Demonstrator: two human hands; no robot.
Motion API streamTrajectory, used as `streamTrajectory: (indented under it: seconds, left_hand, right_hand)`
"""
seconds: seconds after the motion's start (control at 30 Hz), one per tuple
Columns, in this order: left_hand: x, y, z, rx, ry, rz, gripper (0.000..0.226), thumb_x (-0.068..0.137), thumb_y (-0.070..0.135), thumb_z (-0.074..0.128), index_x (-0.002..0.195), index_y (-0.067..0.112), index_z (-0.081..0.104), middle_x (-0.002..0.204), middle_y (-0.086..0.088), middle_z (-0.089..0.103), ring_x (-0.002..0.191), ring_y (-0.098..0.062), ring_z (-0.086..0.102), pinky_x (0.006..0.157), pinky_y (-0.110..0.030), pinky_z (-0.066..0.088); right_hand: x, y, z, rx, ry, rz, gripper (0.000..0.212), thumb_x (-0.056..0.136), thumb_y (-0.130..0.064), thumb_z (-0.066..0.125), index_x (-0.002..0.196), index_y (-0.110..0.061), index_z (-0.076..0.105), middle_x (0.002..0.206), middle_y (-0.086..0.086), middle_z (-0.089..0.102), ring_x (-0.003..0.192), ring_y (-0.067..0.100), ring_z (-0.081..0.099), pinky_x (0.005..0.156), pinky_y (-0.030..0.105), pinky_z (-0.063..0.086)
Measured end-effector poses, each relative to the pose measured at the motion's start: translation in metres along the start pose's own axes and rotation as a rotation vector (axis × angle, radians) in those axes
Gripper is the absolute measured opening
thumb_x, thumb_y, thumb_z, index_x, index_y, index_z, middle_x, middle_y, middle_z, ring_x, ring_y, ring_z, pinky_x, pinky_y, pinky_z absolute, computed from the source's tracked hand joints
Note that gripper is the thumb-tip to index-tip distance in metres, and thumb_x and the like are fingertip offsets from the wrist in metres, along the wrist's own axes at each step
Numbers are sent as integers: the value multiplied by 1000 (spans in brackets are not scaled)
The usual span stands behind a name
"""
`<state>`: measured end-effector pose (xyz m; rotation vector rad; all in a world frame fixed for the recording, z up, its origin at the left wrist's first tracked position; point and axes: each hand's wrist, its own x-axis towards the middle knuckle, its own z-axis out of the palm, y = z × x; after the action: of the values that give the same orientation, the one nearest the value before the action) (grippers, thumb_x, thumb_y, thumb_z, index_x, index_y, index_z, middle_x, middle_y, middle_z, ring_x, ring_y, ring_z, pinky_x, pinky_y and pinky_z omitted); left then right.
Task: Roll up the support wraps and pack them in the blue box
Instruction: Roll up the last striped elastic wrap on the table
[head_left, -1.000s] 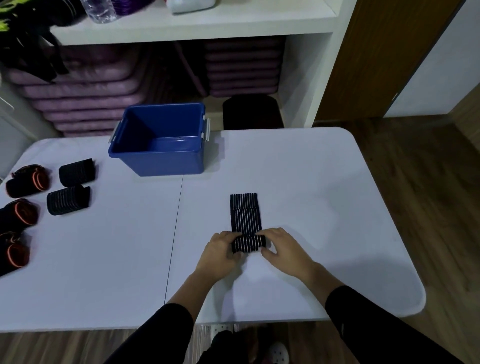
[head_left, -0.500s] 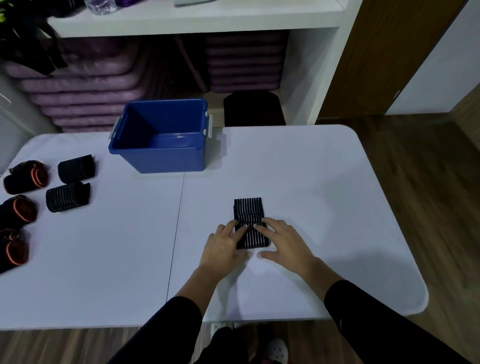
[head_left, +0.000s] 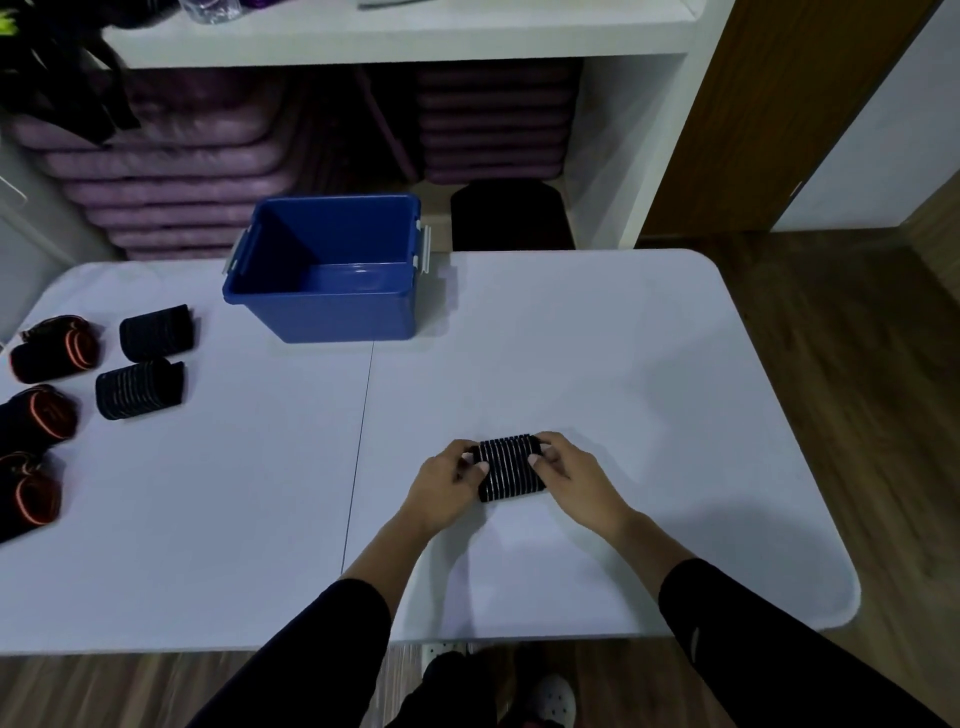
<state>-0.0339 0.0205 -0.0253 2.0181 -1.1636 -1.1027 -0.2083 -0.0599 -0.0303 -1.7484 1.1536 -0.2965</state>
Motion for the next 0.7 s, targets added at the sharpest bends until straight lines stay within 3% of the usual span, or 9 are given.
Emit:
streamTrajectory:
  seconds: [0.1,0.17,0.23,0.3,0.43,0.6,0.7]
  left_hand:
    - [1,0,13,25,120,-53,29,95,24,48,121,10,54,109,-12,55,93,-18,54,87,-24,43]
    - [1,3,23,-1,181,-116,30,96,23,45,122,9,53,114,-14,53,95,-18,49,84,-20,37]
    - [3,5,29,-31,227,-143,29,96,19,44,121,8,53,114,-15,58,101,-23,54,80,-21,35]
    - [2,8,32,-70,260,-160,29,96,17,45,121,7,53,113,-15,62,103,-26,57,79,-22,38]
    - [0,9,35,-162,278,-206,30,95,14,46,124,7,53,116,-12,63,107,-25,58,83,-22,41]
    - [-5,7,37,-270,266,-238,33,95,11,46,126,8,54,118,-9,63,109,-22,58,90,-25,43]
    - [-9,7,36,-344,266,-247,33,94,10,46,126,9,54,118,-7,63,109,-21,58,96,-31,45]
  right_hand:
    - [2,0,9,-1,81,66,28,92,-37,50,111,-17,59,101,2,59,94,15,61,84,27,50]
    - [6,1,16,-3,92,100,37,86,-51,47,109,-23,58,105,4,61,101,16,59,87,34,52]
    - [7,-6,16,22,103,130,34,89,-42,53,114,-19,56,107,3,63,95,15,59,81,25,48]
    - [9,-9,16,37,101,180,36,90,-29,58,122,-14,51,110,4,60,88,14,56,63,10,40]
    - [14,-6,17,154,76,284,46,88,-23,62,129,-14,45,118,9,59,90,14,53,51,3,40]
    - [12,-8,17,236,31,337,52,84,-18,66,130,-13,43,114,7,60,95,16,54,75,22,42]
    - [10,-10,16,291,29,353,53,81,-16,69,128,-16,43,106,5,59,95,19,57,75,26,43]
